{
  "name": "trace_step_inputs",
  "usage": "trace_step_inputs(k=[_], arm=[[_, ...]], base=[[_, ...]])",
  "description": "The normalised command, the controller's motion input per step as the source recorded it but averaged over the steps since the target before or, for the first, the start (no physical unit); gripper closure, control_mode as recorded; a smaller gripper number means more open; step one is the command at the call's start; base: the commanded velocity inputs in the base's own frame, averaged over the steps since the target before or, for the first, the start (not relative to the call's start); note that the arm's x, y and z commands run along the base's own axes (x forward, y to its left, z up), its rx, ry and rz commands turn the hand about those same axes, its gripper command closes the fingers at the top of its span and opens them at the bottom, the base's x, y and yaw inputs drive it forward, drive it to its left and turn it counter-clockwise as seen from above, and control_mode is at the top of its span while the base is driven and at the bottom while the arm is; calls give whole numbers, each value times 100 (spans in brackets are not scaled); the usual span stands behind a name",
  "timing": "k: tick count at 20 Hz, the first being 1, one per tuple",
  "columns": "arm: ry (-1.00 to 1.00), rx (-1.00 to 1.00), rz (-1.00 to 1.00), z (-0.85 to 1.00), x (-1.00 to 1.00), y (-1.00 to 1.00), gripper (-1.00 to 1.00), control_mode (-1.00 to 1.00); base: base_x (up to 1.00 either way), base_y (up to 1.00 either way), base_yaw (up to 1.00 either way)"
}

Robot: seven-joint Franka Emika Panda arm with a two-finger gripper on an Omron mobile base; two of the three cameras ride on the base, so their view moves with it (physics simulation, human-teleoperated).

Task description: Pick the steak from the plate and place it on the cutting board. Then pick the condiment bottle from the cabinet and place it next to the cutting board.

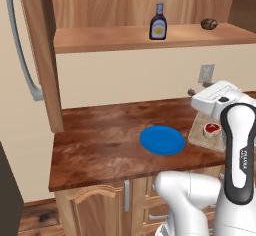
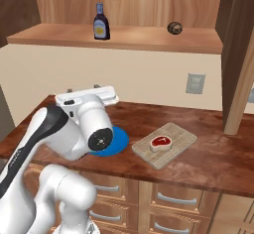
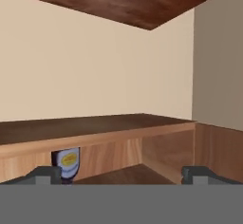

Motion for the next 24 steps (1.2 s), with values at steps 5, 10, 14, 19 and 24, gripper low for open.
trace_step_inputs(k=[5,10,14,19,24], arm=[[0,9,0,43,-2,0,-100,-100],[0,8,-1,38,-1,0,-100,-100],[0,8,-1,37,-3,0,-100,-100],[0,7,-2,34,-4,0,-100,-100],[1,5,-2,35,-2,0,-100,-100]], base=[[0,0,0],[0,0,0],[0,0,0],[0,0,0],[0,0,0]])
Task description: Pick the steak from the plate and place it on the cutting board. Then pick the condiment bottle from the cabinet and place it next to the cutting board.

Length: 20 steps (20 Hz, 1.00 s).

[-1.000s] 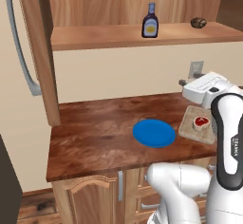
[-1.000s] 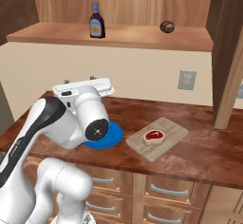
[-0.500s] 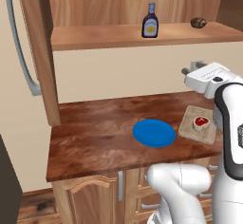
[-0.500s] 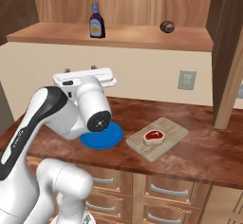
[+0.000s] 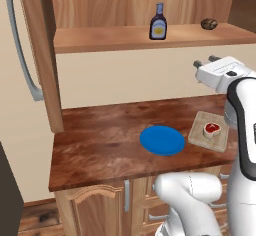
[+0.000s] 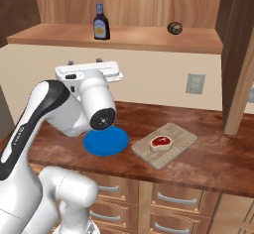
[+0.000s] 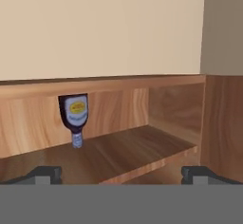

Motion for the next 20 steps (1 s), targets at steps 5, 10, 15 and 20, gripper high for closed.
trace_step_inputs(k=[5,10,15,20], arm=[[4,4,-3,36,-1,0,-100,-100],[4,4,-4,34,0,0,-100,-100],[4,4,-2,33,0,0,-100,-100],[4,4,0,24,0,3,-100,-100]], base=[[0,0,0],[0,0,0],[0,0,0],[0,0,0]])
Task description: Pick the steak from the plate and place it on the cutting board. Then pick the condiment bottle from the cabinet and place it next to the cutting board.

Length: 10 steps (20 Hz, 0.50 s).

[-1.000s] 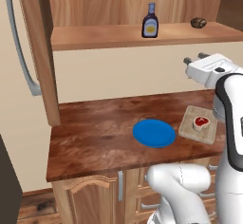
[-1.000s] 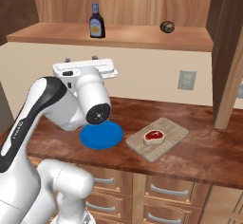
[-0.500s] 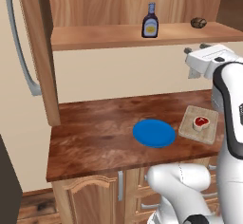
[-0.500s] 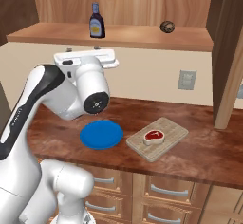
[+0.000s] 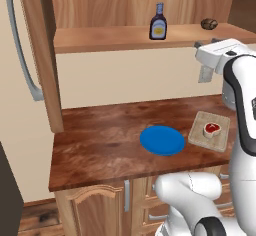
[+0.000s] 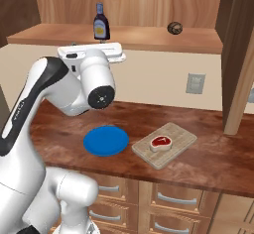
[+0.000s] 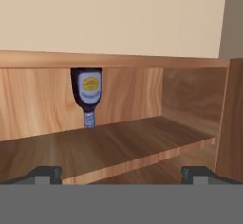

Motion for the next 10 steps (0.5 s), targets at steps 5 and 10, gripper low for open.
trace_step_inputs(k=[5,10], arm=[[3,5,0,14,0,4,-100,-100],[3,5,0,10,1,7,-100,-100]], base=[[0,0,0],[0,0,0]])
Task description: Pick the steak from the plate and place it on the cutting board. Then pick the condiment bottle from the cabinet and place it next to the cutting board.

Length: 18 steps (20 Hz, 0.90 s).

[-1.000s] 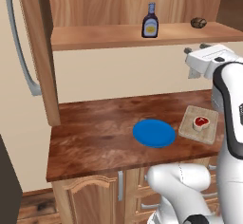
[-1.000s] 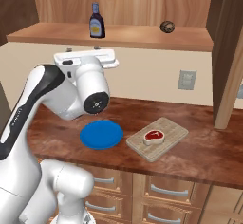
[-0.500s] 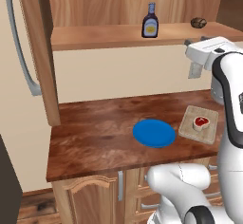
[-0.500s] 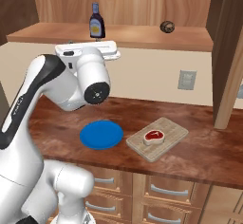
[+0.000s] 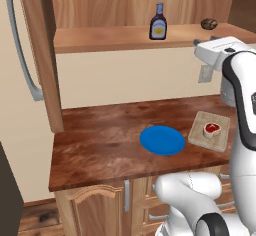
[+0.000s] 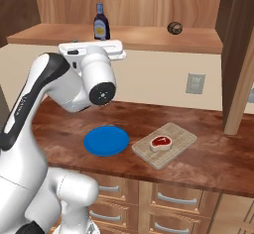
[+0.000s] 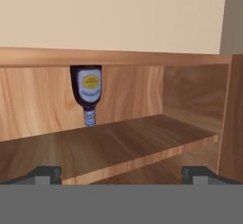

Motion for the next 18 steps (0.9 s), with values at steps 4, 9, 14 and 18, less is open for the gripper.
trace_step_inputs(k=[4,9,14,18], arm=[[2,4,0,8,2,10,-100,-100],[1,3,0,7,4,12,-100,-100],[4,0,-1,9,12,12,-100,-100],[7,0,-2,17,14,7,-100,-100]], base=[[0,0,0],[0,0,0],[0,0,0],[0,0,0]])
